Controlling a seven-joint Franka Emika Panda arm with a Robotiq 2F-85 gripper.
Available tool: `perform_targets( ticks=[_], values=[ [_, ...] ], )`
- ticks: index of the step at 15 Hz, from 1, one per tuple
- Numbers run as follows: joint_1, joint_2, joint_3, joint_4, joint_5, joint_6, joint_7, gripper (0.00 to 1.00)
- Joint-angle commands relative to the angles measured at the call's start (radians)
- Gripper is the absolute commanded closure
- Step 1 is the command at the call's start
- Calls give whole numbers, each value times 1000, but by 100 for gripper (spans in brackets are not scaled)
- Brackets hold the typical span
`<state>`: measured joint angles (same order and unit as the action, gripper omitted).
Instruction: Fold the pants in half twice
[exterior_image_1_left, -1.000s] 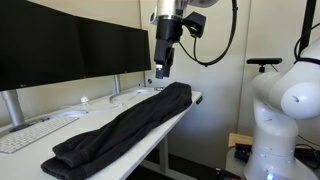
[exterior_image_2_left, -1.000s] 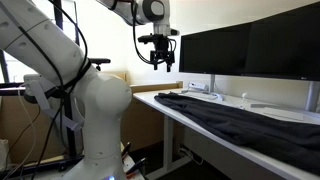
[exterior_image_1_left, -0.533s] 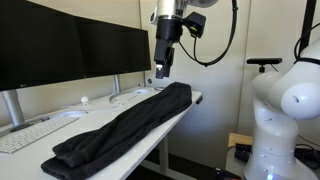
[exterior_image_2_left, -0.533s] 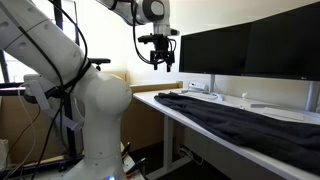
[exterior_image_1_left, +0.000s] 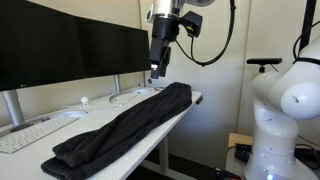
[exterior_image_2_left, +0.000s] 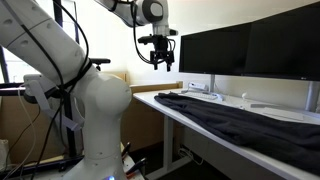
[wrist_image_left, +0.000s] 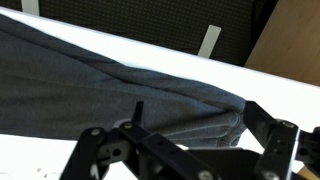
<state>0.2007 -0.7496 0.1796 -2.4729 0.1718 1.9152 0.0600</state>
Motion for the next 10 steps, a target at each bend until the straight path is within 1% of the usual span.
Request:
perform_targets(
  ticks=[1,3,6,10],
  values=[
    [-21,123,78,88,-36,65,70,0],
    [-24,196,116,143,-73,100,100,0],
    [-18,319,152,240,-129,131,131,0],
    [8,489,183,372,-164,133,142,0]
  ],
)
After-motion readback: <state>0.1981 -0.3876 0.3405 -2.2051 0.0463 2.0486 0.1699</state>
